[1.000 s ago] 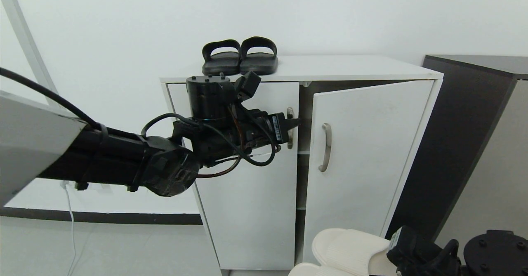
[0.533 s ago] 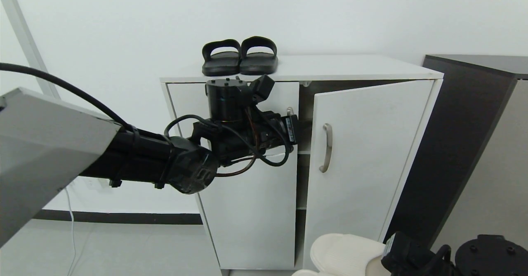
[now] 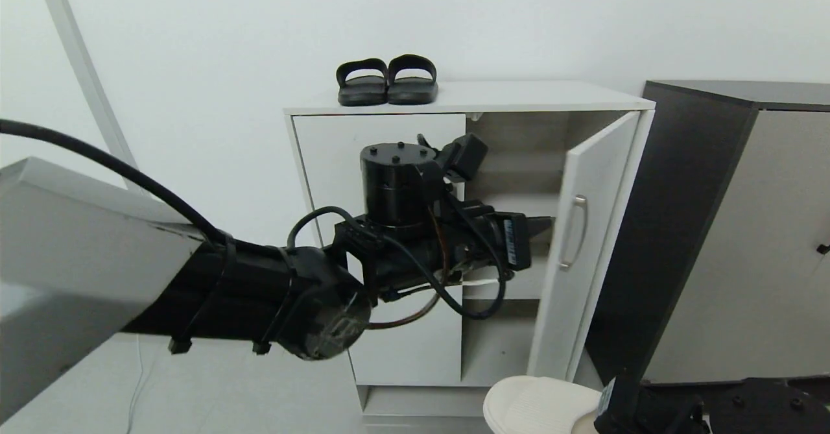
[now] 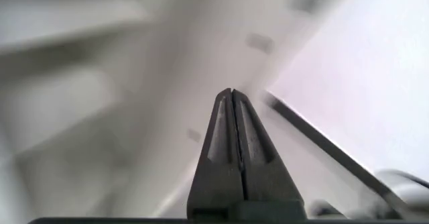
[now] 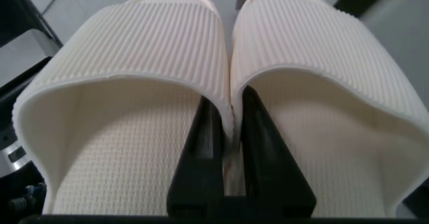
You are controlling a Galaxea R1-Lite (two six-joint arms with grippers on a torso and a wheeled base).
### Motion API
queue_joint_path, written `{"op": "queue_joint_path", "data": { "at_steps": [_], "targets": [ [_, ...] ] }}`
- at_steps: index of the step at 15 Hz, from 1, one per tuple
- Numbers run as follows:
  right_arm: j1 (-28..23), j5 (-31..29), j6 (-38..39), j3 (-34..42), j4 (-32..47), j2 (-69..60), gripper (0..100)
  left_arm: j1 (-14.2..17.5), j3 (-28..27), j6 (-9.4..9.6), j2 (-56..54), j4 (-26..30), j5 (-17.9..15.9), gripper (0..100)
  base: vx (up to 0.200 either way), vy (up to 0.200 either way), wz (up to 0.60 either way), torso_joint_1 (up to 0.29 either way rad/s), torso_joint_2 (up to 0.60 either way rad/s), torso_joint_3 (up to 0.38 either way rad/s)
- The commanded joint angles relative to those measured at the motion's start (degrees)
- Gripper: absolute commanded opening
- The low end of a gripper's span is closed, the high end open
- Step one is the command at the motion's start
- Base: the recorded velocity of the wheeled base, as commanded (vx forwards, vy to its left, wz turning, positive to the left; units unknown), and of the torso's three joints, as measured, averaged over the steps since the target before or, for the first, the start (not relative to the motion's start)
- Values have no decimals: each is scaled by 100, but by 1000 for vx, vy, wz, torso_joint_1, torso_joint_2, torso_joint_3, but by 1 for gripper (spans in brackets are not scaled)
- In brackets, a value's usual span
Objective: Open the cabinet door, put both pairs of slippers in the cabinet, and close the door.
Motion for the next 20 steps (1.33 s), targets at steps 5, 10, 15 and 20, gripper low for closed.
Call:
{"op": "queue_joint_path", "data": {
  "at_steps": [5, 10, 15, 20],
  "targets": [
    [-78, -24, 72, -76, -29, 55, 0, 539, 275, 32, -396, -88, 71, 0, -40, 0, 0, 0, 0, 0],
    [-755, -1008, 635, -1078, -715, 1391, 0, 1330, 1392, 533, -2118, 272, 1276, 0, 0, 0, 0, 0, 0, 0],
    [-772, -2801, 837, -1632, -1796, 2534, 0, 2297, 3888, 1148, -4966, 817, 2691, 0, 0, 0, 0, 0, 0, 0],
    [-922, -3258, 863, -1755, -1848, 2648, 0, 3616, 5830, 1763, -7023, 984, 3640, 0, 0, 0, 0, 0, 0, 0]
  ]
}}
